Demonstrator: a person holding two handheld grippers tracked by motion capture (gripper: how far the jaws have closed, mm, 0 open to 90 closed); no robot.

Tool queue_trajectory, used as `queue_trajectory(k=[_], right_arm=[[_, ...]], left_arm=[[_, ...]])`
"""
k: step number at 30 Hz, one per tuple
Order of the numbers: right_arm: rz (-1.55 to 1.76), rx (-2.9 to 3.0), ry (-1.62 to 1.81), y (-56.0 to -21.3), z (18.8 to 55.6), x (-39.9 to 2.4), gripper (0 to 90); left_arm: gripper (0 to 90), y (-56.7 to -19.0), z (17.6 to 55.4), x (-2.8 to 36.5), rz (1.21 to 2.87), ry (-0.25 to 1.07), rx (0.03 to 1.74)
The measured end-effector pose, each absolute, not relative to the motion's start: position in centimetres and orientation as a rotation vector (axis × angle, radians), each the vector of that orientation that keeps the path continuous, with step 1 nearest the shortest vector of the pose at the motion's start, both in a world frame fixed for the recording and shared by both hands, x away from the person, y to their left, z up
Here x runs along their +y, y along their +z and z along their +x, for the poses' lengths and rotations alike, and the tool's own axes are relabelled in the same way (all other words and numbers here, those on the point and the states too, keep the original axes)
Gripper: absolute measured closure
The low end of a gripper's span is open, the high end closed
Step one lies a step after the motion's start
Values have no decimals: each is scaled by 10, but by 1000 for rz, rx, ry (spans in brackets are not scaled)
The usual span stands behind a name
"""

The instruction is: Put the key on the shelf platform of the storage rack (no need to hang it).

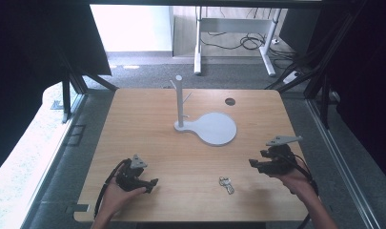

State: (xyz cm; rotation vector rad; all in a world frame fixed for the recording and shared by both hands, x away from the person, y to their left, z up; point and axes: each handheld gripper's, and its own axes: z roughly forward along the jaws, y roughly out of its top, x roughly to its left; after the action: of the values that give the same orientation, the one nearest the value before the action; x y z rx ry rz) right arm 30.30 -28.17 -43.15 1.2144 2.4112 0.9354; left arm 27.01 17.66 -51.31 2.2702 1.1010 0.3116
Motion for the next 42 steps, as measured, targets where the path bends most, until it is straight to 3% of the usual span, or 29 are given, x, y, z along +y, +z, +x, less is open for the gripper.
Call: queue_trajectory(k=[42], right_arm=[[1045, 2697, 767, -444, 322, -206, 481]], left_arm=[[212, -511, 269, 177, 2272, 306, 1094]])
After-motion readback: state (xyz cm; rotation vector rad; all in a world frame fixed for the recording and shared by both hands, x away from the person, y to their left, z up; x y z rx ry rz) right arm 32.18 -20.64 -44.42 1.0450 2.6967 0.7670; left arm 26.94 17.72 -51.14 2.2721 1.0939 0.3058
